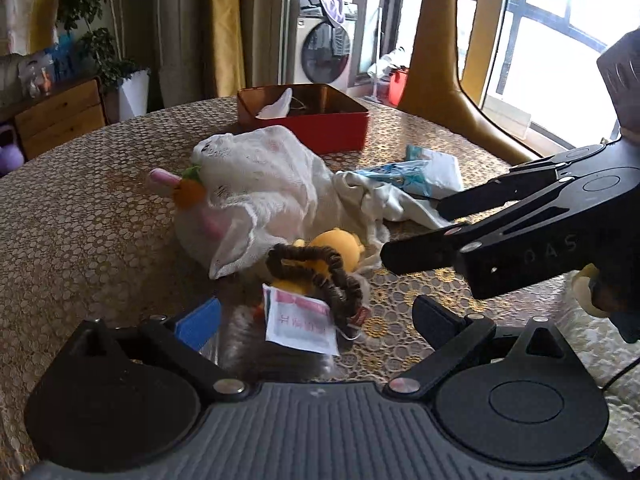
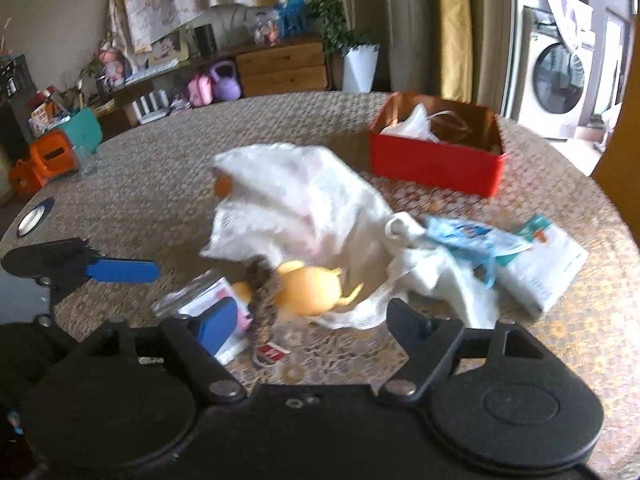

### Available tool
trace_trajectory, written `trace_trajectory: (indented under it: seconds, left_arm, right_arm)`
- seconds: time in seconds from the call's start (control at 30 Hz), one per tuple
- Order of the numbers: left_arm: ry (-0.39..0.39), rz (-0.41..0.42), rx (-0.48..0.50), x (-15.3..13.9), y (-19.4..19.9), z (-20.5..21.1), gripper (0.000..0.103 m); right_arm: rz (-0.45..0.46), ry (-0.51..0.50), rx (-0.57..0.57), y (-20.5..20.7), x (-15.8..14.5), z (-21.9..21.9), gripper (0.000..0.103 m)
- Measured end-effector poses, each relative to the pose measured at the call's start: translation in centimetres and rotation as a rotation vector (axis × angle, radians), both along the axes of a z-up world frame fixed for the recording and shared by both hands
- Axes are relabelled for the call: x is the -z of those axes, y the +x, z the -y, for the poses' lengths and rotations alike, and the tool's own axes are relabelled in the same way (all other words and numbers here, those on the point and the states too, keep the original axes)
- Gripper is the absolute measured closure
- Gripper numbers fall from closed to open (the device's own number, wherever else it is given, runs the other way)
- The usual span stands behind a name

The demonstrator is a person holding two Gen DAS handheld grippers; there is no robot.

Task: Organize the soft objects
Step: 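Move the right tool back toward the brown hair tie on the table, then grasp the brown hair tie with right gripper while left gripper grasps the card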

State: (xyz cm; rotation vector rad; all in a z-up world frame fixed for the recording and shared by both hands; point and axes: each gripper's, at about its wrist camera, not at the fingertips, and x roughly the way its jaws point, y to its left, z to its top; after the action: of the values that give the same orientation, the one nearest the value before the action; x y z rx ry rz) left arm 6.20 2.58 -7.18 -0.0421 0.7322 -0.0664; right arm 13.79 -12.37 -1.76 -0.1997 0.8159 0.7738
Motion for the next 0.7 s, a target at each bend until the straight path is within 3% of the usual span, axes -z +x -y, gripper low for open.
trace_trajectory:
  seconds: [0.13,0.37,0.57,0.6,0.7]
  left_arm:
    - [0.038,0.031,-0.004,0.5,-0.2,0.2,0.001]
    - [0.062,0.024,-0.011,1.5,0.7,0.2,0.002]
    - [0.086,0.015,0.0,2.0,1.3,0.5,0.023]
    - [0.078,0.008,0.003,2.1,1.4,0.4,0.031]
    - [0.078,-0.014,0.011,2.5,1.8,0.3,0.04]
  right_arm:
    - [-0.026,-0.014,-0.028,-0.1,0.7,-1.3,0.028]
    - [-0.079,-0.026,-0.041,0.4,1.8,-2.9,0.049]
    - [-0.115,-0.029,-0.04,0.7,2.4,-3.7,0.07]
    - [-0.112,-0.027,-0.04,0.7,2.4,-3.8,0.071]
    - [-0.102,-0.027,-0.047,0.5,2.3,-4.2,0.074]
